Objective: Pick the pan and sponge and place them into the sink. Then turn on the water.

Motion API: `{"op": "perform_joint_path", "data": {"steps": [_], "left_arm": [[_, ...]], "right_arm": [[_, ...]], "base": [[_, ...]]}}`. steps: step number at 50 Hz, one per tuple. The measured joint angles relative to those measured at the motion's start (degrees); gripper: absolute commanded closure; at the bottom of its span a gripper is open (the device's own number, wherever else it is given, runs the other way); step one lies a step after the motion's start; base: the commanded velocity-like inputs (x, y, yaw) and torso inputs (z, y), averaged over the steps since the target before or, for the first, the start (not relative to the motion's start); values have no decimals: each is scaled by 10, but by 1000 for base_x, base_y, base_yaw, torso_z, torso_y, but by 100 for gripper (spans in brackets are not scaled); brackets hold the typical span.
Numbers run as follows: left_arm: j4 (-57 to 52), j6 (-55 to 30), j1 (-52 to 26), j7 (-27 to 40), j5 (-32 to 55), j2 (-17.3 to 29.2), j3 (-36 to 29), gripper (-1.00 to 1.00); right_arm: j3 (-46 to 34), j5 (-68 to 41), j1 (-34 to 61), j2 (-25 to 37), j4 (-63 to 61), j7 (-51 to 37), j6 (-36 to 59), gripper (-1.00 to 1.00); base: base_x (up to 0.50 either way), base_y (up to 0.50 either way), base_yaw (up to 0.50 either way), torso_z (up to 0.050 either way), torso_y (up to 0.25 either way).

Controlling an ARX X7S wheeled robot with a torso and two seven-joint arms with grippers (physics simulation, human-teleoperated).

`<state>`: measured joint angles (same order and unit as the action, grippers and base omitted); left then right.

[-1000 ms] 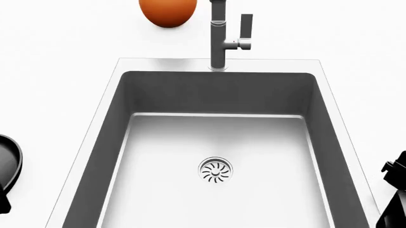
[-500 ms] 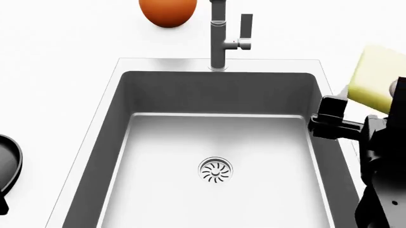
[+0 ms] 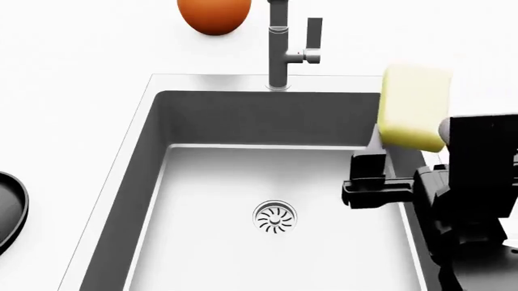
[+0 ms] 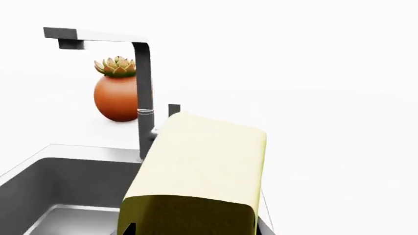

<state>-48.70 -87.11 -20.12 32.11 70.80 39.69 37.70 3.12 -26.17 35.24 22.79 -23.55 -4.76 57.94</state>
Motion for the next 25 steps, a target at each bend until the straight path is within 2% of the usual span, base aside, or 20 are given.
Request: {"op": "perform_joint_path", "data": {"steps": [8, 12, 17, 25], "left_arm": [[45, 0, 2, 82, 142, 87, -2, -100], [67, -2, 5, 100, 198, 125, -8, -100], [89, -10, 17, 87, 240, 165, -4, -100], [112, -20, 63, 34, 253, 213, 20, -100]], "right_arm": [[1, -7, -9, 3, -10, 5, 4, 100], [0, -9, -11, 3, -12, 7, 5, 100], [0, -12, -12, 4, -13, 8, 6, 100], [-1, -15, -11, 3, -14, 9, 9, 100]], "base": [[0, 0, 0, 0, 0], [0, 0, 0, 0, 0], [0, 0, 0, 0, 0], [0, 0, 0, 0, 0]]}}
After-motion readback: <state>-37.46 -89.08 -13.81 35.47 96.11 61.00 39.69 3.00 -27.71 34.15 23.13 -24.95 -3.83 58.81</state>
